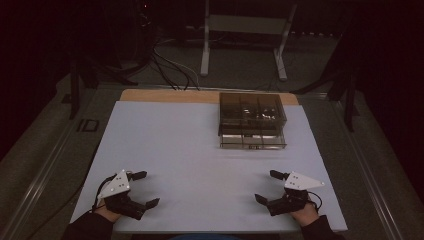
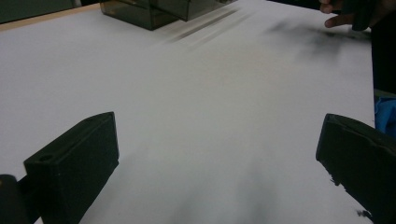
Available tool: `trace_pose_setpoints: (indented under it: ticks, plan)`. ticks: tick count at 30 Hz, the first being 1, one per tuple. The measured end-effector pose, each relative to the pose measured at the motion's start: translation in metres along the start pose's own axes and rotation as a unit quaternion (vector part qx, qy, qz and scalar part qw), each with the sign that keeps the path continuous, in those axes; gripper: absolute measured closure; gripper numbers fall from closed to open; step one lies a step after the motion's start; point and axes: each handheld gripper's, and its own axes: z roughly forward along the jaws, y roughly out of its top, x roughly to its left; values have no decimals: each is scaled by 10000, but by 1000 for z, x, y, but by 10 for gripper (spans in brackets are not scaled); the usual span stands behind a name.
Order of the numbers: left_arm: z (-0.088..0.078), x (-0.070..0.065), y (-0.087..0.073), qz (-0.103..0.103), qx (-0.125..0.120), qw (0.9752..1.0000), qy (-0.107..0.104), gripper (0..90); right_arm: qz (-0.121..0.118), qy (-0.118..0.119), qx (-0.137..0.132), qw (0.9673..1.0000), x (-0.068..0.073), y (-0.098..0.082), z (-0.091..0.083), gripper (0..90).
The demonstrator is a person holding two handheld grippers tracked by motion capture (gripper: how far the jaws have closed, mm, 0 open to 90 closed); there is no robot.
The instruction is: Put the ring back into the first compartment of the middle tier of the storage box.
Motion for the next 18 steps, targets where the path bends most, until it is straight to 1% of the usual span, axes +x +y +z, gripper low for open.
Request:
trace_pose_setpoints:
  ticks: [3, 6, 10, 12, 13, 15, 16, 18]
  plan:
    - [0, 1, 0, 6, -3, 10000, -21, 9, 23, 2, 5, 10000, 0, 0, 0, 0]
    - [1, 1, 0, 16, 3, 10000, -67, 9, -3, -32, 33, 10000, 0, -1, 0, 0]
    - [2, -1, 0, 59, 58, 9999, -115, 9, -20, -47, 29, 10000, 0, -1, 0, 0]
    - [4, -2, 1, 41, 73, 9998, -199, 9, -16, -53, 44, 10000, -1, -1, 0, 0]
    - [5, -3, 1, -1, 76, 9996, -254, 9, -7, -51, 45, 10000, -1, -1, 0, 0]
    - [6, -5, 2, 29, 94, 9995, -291, 9, 10, -40, 26, 10000, -1, -1, 1, 0]
    - [7, -8, 4, 100, 145, 9992, -355, 9, 18, -38, 8, 10000, -1, 0, 1, 0]
    - [7, -10, 6, 121, 158, 9989, -423, 9, -16, -27, 5, 10000, 0, 0, 2, 0]
